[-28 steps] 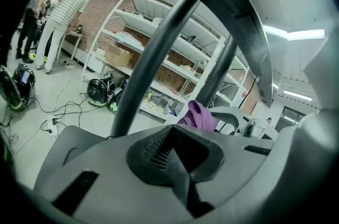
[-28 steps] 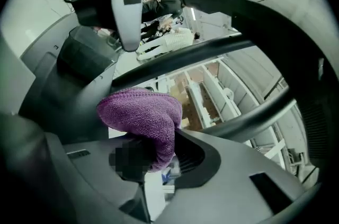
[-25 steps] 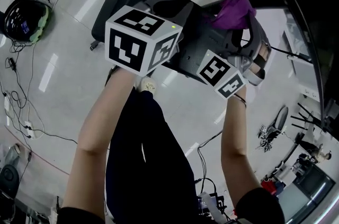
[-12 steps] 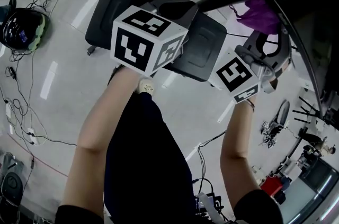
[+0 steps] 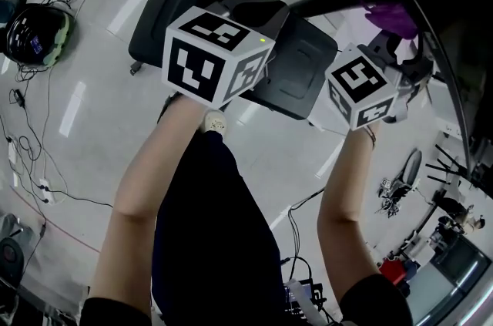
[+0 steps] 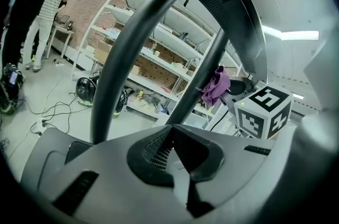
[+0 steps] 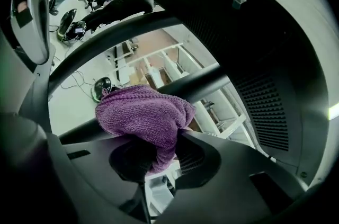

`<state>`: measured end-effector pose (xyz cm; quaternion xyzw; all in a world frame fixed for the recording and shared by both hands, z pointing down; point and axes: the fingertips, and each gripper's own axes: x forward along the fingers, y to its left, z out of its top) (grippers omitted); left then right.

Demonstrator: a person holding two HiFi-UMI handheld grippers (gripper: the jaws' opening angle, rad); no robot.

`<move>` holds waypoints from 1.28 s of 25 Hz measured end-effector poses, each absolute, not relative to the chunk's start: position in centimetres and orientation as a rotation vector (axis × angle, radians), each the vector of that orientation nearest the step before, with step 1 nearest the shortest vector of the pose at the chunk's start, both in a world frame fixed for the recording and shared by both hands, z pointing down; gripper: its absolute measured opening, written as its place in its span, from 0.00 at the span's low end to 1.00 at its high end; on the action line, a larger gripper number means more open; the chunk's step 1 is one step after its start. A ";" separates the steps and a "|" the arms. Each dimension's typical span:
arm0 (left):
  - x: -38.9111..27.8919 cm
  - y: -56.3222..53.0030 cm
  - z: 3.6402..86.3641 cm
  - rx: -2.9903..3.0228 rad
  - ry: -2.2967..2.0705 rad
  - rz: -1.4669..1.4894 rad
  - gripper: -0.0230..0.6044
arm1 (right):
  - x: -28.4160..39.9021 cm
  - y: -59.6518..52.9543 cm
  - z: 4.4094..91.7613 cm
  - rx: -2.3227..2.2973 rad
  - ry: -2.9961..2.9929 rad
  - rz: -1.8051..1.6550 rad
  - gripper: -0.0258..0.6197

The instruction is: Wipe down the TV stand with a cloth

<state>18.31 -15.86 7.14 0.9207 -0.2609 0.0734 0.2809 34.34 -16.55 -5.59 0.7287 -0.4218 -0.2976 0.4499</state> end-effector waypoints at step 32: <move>14.2 -15.8 9.9 2.403 -0.776 0.173 0.05 | 34.2 -17.9 12.5 1.588 -1.102 -0.420 0.19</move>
